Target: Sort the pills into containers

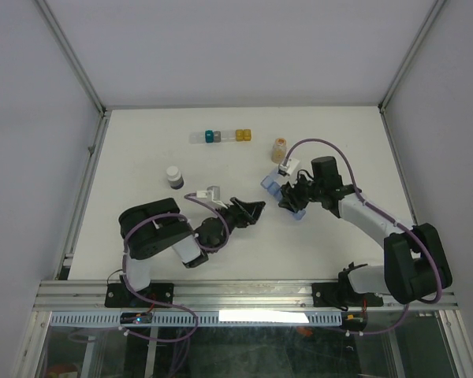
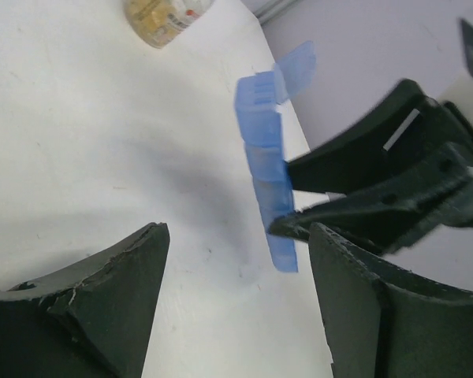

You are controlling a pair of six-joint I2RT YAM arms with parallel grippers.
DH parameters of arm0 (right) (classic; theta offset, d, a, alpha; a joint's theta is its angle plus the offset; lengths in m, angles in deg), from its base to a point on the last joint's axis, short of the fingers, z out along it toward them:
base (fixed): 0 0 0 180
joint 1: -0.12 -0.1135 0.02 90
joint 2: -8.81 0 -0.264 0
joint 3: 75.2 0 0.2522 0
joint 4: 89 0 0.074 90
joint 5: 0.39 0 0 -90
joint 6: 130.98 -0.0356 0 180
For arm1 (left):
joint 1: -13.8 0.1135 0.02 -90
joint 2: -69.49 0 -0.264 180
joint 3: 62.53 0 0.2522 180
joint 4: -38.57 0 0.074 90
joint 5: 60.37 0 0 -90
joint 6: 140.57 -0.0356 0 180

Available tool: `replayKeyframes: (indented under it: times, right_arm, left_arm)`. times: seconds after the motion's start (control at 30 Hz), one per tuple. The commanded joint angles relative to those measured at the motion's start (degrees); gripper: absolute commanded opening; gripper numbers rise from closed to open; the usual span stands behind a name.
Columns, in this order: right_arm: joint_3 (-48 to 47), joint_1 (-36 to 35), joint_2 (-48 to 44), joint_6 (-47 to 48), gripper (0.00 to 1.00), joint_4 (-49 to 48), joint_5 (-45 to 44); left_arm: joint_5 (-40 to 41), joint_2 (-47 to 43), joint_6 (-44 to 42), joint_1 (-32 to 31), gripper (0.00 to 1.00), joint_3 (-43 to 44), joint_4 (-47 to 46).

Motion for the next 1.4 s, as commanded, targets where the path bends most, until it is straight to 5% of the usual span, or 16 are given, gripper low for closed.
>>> replayKeyframes:
  times: [0.0, 0.23, 0.5, 0.57, 0.83, 1.2, 1.37]
  right_arm:
    - [-2.9, 1.83, -3.0, 8.77, 0.17, 4.2, 1.63]
    - [-3.02, 2.23, -2.6, 23.86, 0.17, 14.79, 1.12]
    - [-0.87, 1.7, -0.64, 33.84, 0.18, 24.23, 0.54]
    - [-0.89, 1.24, 0.43, 40.31, 0.23, 25.63, 0.19]
    - [-0.72, 0.3, 2.32, 40.15, 0.31, 25.28, -1.34]
    - [-1.05, 0.12, 1.99, 38.77, 0.7, 25.42, -0.94]
    - [-3.35, 0.49, 0.81, 37.33, 0.76, 27.79, 0.64]
  left_arm:
    - [-4.39, -11.58, -14.69, -1.83, 0.73, -5.61, -11.76]
    - [-10.64, -32.06, -36.95, -1.89, 0.79, -15.07, -3.79]
    - [-17.22, -48.7, -54.88, -1.7, 0.89, -10.68, 23.11]
    - [-16.7, -49.77, -56.27, -1.39, 0.91, -10.97, 23.48]
    - [-19.7, -50.62, -55.35, 0.48, 0.92, -12.48, 22.43]
    - [-22.13, -50.01, -53.36, 1.94, 0.93, -13.57, 20.65]
    - [-23.44, -49.84, -52.15, 2.8, 0.95, -13.96, 19.61]
